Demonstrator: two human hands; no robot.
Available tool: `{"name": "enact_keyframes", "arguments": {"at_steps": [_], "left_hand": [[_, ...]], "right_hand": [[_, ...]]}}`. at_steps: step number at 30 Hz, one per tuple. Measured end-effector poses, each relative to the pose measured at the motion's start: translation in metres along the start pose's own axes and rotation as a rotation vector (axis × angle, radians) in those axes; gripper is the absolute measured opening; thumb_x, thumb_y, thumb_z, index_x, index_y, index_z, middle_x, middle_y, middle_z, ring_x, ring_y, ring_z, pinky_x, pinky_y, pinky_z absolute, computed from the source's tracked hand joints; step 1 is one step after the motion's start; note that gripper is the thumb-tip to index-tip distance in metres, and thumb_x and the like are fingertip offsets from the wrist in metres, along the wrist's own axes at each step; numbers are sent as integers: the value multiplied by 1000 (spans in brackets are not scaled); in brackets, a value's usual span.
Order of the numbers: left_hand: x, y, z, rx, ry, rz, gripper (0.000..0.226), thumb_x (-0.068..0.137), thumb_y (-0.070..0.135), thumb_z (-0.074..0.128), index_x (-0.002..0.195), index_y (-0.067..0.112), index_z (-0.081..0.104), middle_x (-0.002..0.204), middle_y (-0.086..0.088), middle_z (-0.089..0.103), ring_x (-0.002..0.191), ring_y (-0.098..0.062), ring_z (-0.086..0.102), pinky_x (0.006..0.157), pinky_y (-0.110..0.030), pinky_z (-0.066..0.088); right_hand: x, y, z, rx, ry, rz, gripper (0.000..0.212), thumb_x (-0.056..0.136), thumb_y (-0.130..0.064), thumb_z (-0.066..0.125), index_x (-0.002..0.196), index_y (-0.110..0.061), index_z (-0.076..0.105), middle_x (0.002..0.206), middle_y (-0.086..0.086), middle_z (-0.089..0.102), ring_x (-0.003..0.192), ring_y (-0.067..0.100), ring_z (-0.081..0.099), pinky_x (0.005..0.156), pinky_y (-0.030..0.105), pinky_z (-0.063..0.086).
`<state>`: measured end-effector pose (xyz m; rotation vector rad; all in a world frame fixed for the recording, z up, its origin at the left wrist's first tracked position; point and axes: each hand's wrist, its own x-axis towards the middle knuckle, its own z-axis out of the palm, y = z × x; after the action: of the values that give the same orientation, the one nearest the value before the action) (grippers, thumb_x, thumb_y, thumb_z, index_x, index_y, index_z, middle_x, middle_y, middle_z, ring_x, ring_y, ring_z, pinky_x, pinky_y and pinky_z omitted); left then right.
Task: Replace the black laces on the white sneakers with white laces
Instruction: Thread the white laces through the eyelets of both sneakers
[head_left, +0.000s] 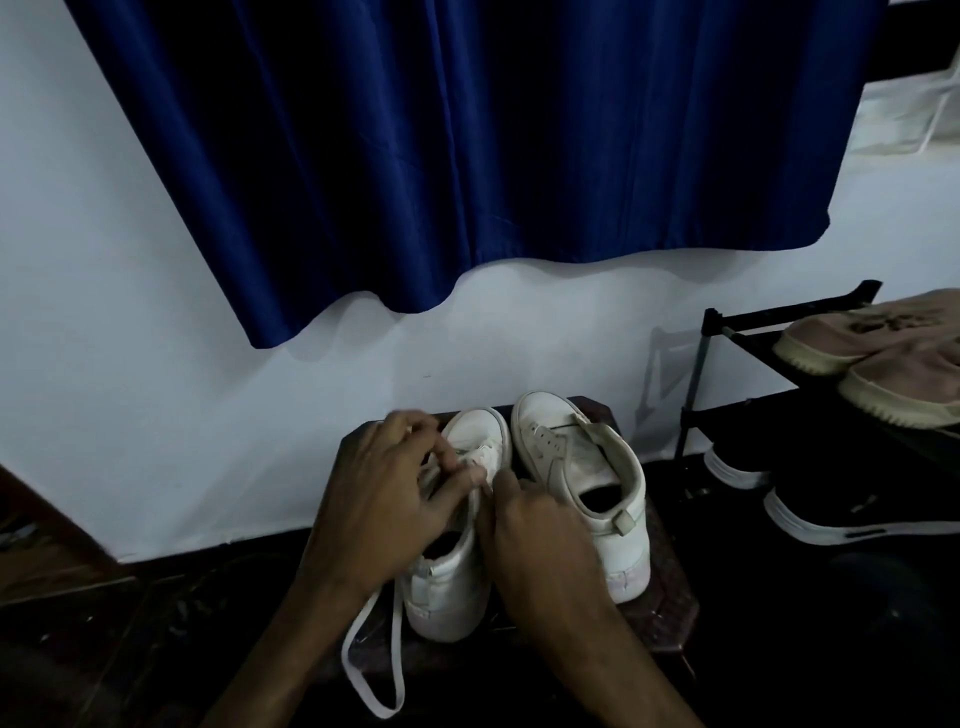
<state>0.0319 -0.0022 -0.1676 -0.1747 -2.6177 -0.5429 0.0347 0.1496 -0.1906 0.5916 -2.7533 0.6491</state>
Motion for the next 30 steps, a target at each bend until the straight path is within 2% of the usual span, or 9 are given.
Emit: {"name": "enact_keyframes", "arguments": {"at_steps": [5, 11, 15, 18, 20, 22, 25, 27, 30], "left_hand": [[-15, -7, 10, -90, -7, -21, 32, 80, 68, 54, 87, 37, 61, 118, 29, 45, 116, 5, 41, 98, -33, 44], [-13, -2, 16, -128, 32, -25, 29, 77, 52, 54, 78, 26, 67, 119, 16, 54, 110, 2, 45, 97, -29, 42], [-17, 1, 15, -183, 55, -64, 28, 74, 46, 53, 70, 20, 62, 114, 18, 52, 105, 5, 46, 94, -10, 33], [-14, 1, 15, -176, 65, -81, 25, 72, 47, 55, 69, 23, 62, 115, 17, 54, 110, 1, 48, 94, -16, 35], [-15, 2, 16, -182, 74, -86, 24, 72, 46, 56, 69, 23, 63, 115, 17, 54, 108, 3, 49, 95, -15, 35], [-17, 3, 17, -199, 98, -91, 25, 73, 45, 56, 70, 22, 66, 114, 16, 53, 105, 4, 52, 96, -12, 34], [-20, 3, 18, -217, 93, -115, 28, 75, 49, 57, 76, 25, 71, 119, 15, 54, 105, -2, 56, 97, -24, 41], [-21, 2, 18, -211, 82, -132, 27, 75, 51, 57, 79, 29, 72, 122, 16, 53, 108, -4, 56, 98, -31, 44], [-22, 2, 16, -186, 95, -132, 26, 73, 51, 56, 78, 31, 71, 124, 14, 53, 112, -7, 54, 99, -39, 44]], "right_hand": [[-14, 5, -17, -138, -430, -2, 29, 100, -15, 36, 120, -5, 55, 126, 15, 57, 112, 32, 58, 83, 36, 45], [14, -12, -28, -61, -95, 34, 28, 99, -13, 31, 123, -9, 46, 123, 11, 54, 106, 30, 60, 70, 34, 38], [14, -9, -7, -67, -55, 49, 17, 74, -15, 69, 87, -14, 57, 77, 4, 66, 58, 20, 66, 43, 28, 34], [-2, -4, -2, -166, -127, 51, 29, 42, -17, 83, 61, -12, 62, 51, 5, 58, 34, 17, 54, 28, 23, 31], [-11, -6, -14, -212, -283, 71, 24, 57, -16, 83, 72, -6, 68, 67, 13, 66, 54, 26, 67, 40, 29, 46], [-8, -6, -17, -264, -277, 64, 15, 86, -11, 59, 99, -4, 66, 98, 17, 68, 85, 30, 70, 60, 33, 50], [12, -11, -24, -218, -38, 92, 13, 79, -14, 67, 90, -7, 63, 87, 13, 67, 69, 27, 68, 49, 31, 46], [19, -12, -17, -136, -70, 32, 16, 96, -18, 48, 109, -11, 54, 109, 9, 63, 93, 28, 66, 64, 34, 46], [16, -10, -18, -125, -111, 60, 9, 89, -19, 58, 97, -14, 58, 95, 7, 68, 80, 24, 68, 55, 31, 45]]}}
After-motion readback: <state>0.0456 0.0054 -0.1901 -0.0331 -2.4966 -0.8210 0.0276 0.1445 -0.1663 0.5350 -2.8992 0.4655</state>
